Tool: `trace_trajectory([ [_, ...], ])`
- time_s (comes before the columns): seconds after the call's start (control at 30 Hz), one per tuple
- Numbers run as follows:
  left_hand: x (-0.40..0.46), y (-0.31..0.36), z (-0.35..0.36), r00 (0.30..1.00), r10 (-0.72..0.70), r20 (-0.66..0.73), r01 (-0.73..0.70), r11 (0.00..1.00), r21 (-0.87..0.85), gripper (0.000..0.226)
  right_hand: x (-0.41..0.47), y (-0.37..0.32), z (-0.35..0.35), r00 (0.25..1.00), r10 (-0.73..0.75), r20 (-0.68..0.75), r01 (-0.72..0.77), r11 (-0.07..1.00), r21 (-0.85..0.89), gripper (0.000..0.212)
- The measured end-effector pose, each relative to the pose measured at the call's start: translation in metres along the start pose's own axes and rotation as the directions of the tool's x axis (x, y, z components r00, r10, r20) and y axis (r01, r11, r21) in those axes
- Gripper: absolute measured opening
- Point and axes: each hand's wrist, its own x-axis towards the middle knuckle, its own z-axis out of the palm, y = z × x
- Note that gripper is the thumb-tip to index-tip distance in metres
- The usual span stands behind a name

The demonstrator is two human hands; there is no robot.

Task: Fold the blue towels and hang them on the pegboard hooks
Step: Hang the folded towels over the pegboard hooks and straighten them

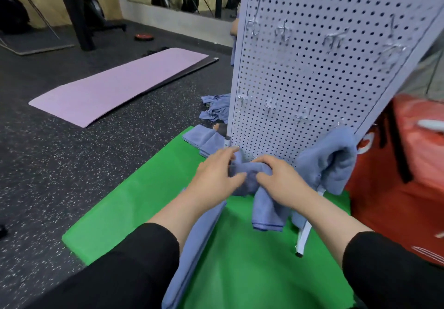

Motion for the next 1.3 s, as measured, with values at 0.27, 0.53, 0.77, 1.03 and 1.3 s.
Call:
trace_trajectory([
  [0.27, 0.027, 0.023, 0.007, 0.992, 0.103, -0.076, -0.103, 0.995, -0.003, 0.017, -0.010, -0.005, -0.041, 0.997, -0.025, -0.079, 0.017, 0.995, -0.095, 0.029],
  [0.53, 0.042, 0.079, -0.001, 0.962, 0.144, -0.232, -0.164, 0.984, -0.065, 0.010, -0.009, 0.018, -0.047, 0.919, 0.004, -0.393, -0.045, 0.994, -0.095, 0.035],
  [0.77, 0.061, 0.103, 0.003, 0.933, 0.162, -0.321, -0.186, 0.982, -0.045, 0.011, -0.007, 0.023, -0.083, 0.864, 0.021, -0.503, -0.025, 1.000, -0.002, 0.030],
  [1.03, 0.090, 0.118, 0.029, 0.914, 0.028, -0.404, -0.109, 0.977, -0.180, 0.010, 0.025, 0.030, -0.138, 0.834, 0.004, -0.552, -0.038, 0.998, -0.050, 0.025],
  [1.3, 0.118, 0.120, 0.055, 0.894, -0.127, -0.429, 0.021, 0.970, -0.242, 0.011, 0.069, 0.033, -0.135, 0.835, 0.167, -0.524, -0.154, 0.986, 0.069, 0.016],
])
